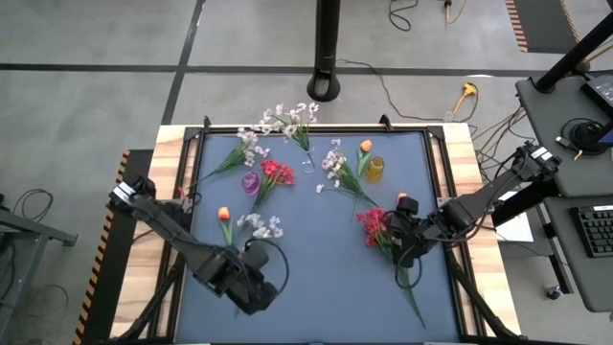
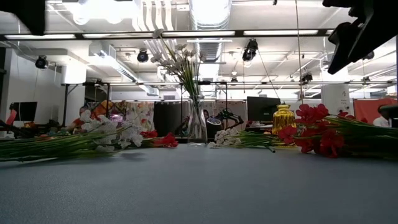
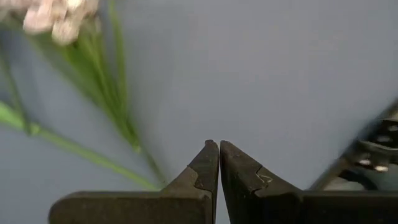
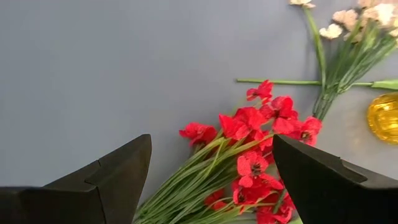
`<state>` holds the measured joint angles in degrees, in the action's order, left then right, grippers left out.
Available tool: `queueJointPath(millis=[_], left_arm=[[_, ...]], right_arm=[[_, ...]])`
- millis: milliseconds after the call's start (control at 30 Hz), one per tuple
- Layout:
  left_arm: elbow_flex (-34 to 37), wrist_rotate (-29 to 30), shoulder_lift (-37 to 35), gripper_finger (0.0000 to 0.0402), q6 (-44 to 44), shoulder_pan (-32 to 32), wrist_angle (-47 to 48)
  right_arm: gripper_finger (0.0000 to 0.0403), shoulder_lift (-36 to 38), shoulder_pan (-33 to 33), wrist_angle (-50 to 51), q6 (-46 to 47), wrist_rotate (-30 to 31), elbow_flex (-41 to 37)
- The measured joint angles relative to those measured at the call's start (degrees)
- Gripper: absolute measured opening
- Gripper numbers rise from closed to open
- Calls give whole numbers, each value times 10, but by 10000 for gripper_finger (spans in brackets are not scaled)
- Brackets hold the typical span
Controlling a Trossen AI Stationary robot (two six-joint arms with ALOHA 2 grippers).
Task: Sort flowers into vase by color
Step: Put the orange tulip into the yellow vase
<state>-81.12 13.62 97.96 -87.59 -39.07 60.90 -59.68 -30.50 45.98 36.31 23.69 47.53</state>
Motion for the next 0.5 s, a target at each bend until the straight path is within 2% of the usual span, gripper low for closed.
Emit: queueJointPath(millis=[133,267,500], left_arm=[[2,-12,30,0,-50,-10,36],[2,-40,51,0,-47,-10,52],[3,-21,55,0,-52,-8,58]], right_arm=[[325,0,0,0,1,19,0],[325,0,0,0,1,23,0],[325,0,0,0,-2,25,0]])
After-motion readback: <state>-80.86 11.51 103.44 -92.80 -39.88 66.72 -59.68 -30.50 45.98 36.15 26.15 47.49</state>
